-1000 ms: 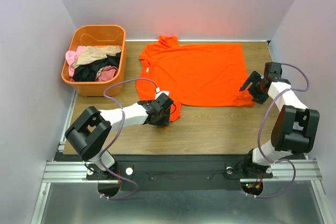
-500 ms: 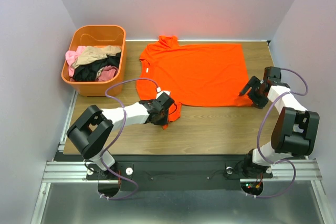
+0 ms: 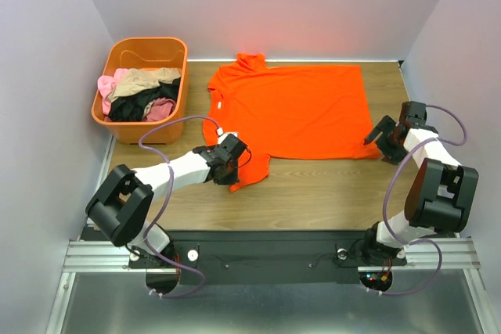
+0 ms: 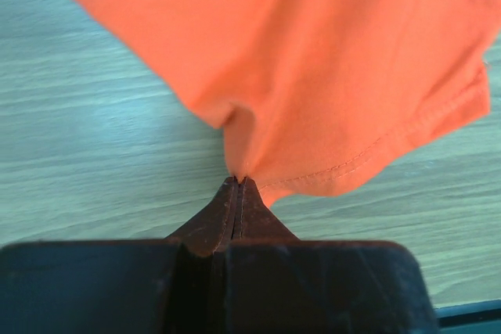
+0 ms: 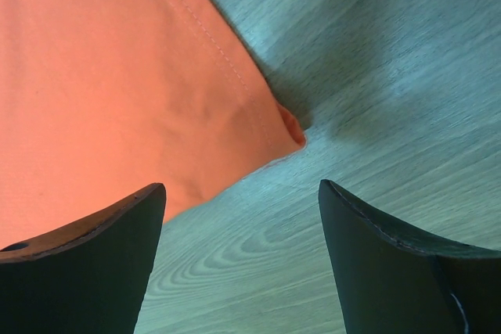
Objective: Fold and stack the t-shirts
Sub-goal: Fold the tshirt
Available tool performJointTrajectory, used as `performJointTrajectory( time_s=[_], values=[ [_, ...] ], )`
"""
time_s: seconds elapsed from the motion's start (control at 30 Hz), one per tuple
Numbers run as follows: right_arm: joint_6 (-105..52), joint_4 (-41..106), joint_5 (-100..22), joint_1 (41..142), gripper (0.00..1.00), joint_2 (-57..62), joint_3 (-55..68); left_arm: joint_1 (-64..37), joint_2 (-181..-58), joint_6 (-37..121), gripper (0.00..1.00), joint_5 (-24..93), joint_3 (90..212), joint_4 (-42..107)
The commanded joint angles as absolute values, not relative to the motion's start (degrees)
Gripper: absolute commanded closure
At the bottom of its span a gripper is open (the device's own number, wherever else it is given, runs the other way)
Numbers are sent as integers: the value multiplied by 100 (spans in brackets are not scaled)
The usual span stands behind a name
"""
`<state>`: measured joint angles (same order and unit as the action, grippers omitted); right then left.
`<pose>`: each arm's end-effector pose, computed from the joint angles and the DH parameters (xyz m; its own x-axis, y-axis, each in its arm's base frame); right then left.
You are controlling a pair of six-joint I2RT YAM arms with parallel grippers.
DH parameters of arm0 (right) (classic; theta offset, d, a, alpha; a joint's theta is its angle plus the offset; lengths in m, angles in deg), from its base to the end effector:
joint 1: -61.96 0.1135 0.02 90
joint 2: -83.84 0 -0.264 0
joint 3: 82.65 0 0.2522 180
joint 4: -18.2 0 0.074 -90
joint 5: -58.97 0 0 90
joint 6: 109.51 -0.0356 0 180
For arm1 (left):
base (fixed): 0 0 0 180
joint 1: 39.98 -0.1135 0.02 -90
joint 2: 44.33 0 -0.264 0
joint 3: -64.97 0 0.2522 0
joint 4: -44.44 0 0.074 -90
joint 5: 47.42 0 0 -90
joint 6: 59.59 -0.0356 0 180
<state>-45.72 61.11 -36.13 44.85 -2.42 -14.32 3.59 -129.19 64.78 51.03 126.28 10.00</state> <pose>0.2839 -0.0841 0.2037 -0.6377 0.6566 -0.4029 0.5944 0.7520 0.2848 0.2104 -0.1929 0.1831 -0.8601 0.0475 -0.5079 0.1693 0.9658 -0.1964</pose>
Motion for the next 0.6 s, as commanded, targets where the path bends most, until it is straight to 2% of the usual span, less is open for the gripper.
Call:
performJointTrajectory(
  time_s=[0.0, 0.23, 0.33, 0.57],
  values=[
    [-4499, 5965, -3402, 4412, 16, -396, -1299, 186, -12651, 6592, 100, 5242, 12434, 748],
    [-4596, 5921, -3200, 4394, 25, -642, -1255, -70, -12519, 6557, 100, 5163, 12302, 757],
    [-4614, 5912, -3138, 4394, 33, -704, -1316, -96, -12554, 6539, 100, 5128, 12311, 774],
    [-4640, 5929, -2883, 4385, 43, -476, -1624, -96, -12563, 6575, 100, 5067, 12320, 810]
  ],
)
